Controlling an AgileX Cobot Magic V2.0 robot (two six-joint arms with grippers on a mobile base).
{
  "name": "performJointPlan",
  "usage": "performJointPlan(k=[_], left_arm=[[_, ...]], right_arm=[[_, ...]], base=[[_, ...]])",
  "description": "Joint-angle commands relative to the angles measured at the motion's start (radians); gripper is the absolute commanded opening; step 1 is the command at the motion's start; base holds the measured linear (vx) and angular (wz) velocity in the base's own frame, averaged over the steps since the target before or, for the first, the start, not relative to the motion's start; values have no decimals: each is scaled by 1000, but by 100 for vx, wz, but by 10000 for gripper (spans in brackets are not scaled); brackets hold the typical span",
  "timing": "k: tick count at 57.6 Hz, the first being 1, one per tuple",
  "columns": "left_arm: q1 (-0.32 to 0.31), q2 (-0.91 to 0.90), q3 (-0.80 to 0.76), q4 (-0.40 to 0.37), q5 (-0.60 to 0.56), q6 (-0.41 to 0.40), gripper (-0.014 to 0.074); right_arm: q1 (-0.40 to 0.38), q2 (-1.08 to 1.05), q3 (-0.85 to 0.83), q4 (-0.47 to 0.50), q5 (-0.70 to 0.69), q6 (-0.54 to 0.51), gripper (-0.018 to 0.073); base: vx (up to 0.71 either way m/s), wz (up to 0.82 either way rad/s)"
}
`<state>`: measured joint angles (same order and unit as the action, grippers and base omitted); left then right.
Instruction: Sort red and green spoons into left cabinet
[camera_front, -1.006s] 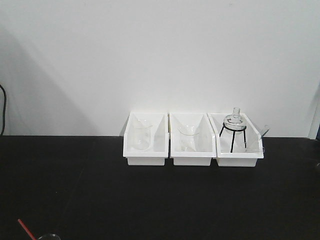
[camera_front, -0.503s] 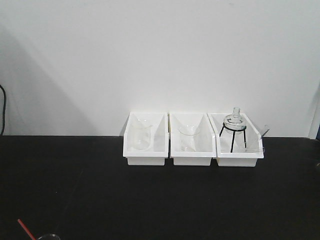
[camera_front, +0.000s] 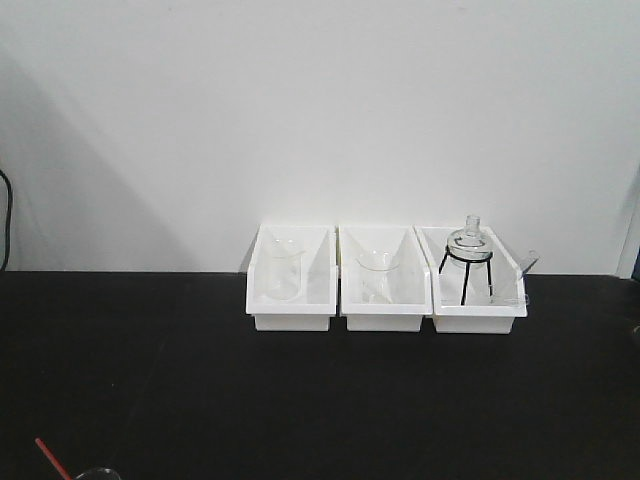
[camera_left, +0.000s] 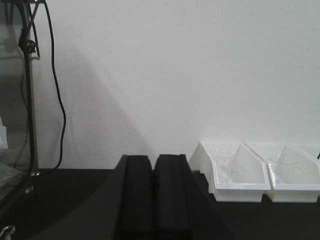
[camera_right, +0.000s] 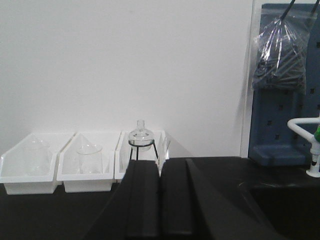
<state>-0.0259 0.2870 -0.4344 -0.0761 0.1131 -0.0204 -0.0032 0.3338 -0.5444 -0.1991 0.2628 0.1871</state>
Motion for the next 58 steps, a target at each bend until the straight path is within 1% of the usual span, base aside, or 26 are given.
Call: performJointPlan(k=[1, 11, 19, 26, 31, 34, 35, 40, 43, 44, 47, 52, 58], left_arm=[[1, 136, -97, -6, -34, -1, -1], [1, 284, -118, -6, -28, -1, 0], [1, 356, -118, -6, 24, -1, 6], [-3, 395, -118, -6, 77, 6, 28], [-3, 418, -118, -6, 98, 30, 55], [-3, 429, -118, -7, 107, 44, 76], [-3, 432, -118, -7, 110, 49, 87], [-3, 441, -118, -7, 118, 51, 138], [-3, 442, -114, -7, 118, 51, 174], [-3, 442, -114, -7, 118, 51, 185], [-3, 442, -114, -7, 127, 51, 225], [-3, 442, -114, -7, 139, 51, 297], [-3, 442, -114, -7, 140, 51, 355]], right_arm=[[1, 123, -94, -14, -33, -11, -3], [1, 242, -120, -14, -5, -11, -1], [1, 304, -115, -10, 59, -26, 3], [1, 340, -115, 27, 147, -99, 13], [1, 360, -115, 83, 184, -195, 31], [1, 372, -115, 139, 199, -261, 48], [1, 378, -115, 171, 204, -290, 62], [1, 401, -115, 264, 213, -402, 113], [1, 416, -115, 329, 219, -466, 160], [1, 422, -115, 356, 220, -489, 192], [1, 431, -115, 410, 227, -533, 237], [1, 452, -115, 503, 244, -617, 375], [1, 477, -115, 562, 251, -672, 516]], base=[[0, 0], [0, 0], [0, 0], [0, 0], [0, 0], [0, 0], [0, 0], [0, 0], [0, 0], [0, 0], [0, 0], [0, 0], [0, 0]])
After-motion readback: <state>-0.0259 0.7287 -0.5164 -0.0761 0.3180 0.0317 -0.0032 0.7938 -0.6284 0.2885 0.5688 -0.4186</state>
